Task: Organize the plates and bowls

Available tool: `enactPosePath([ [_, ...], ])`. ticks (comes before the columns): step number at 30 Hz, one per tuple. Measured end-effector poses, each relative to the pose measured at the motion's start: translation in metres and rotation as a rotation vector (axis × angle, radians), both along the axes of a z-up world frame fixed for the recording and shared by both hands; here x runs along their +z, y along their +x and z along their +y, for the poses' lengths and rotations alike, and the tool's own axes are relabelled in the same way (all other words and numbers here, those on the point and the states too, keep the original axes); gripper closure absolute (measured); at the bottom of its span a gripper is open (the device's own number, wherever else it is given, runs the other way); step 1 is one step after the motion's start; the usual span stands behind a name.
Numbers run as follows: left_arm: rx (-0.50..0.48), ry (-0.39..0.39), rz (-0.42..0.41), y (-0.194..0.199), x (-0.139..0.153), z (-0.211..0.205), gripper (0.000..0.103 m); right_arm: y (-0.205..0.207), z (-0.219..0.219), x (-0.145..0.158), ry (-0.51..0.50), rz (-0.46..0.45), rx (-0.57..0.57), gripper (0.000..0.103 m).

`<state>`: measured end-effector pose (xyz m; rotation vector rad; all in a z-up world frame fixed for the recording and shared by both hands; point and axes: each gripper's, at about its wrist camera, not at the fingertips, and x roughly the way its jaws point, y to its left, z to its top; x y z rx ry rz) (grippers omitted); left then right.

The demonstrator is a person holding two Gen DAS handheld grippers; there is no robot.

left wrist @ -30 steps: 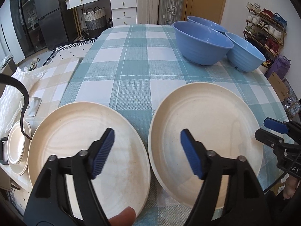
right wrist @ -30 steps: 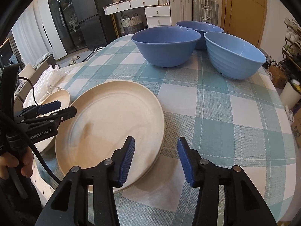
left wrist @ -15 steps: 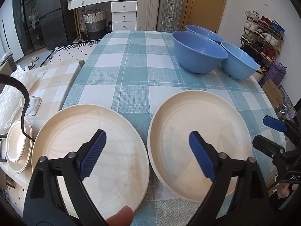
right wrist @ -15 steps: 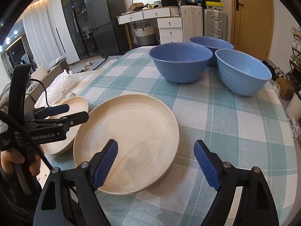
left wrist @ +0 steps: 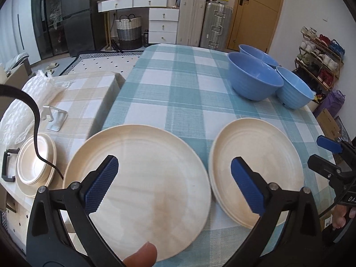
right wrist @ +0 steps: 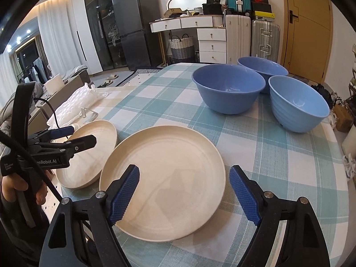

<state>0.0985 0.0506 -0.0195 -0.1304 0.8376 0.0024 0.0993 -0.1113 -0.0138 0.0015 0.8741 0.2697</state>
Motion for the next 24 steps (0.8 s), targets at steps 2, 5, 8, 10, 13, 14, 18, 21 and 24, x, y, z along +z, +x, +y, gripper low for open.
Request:
enactPosePath([
  [2, 0.025, -0.007, -0.003, -0.004, 0.001, 0.011, 0.003, 0.003, 0.003, 0.002, -0.005, -0.004, 0.006, 0.018],
  [5, 0.055, -0.015, -0.014, -0.011, 0.004, 0.026, 0.003, 0.006, 0.007, 0.006, -0.006, -0.014, 0.015, 0.018],
  [8, 0.085, -0.002, -0.020, -0.017, 0.005, 0.038, 0.003, 0.011, 0.014, 0.008, -0.008, -0.021, 0.028, 0.018],
  [10, 0.098, -0.001, -0.022, -0.020, 0.006, 0.044, 0.003, 0.014, 0.020, 0.010, -0.008, -0.027, 0.041, 0.017],
  [13, 0.127, -0.016, -0.031, -0.028, 0.007, 0.058, 0.003, 0.018, 0.029, 0.012, -0.010, -0.026, 0.062, 0.017],
  [14, 0.136, -0.021, -0.031, -0.030, 0.006, 0.062, 0.003, 0.020, 0.033, 0.012, -0.011, -0.026, 0.071, 0.017],
  [18, 0.167, -0.029, -0.015, -0.036, 0.000, 0.078, 0.003, 0.027, 0.048, 0.015, -0.014, -0.035, 0.116, 0.017],
  [21, 0.191, -0.035, -0.001, -0.038, -0.007, 0.089, 0.003, 0.033, 0.063, 0.015, -0.030, -0.037, 0.148, 0.017],
  [24, 0.211, -0.047, 0.004, -0.040, -0.012, 0.100, 0.003, 0.040, 0.077, 0.014, -0.031, -0.025, 0.184, 0.017],
])
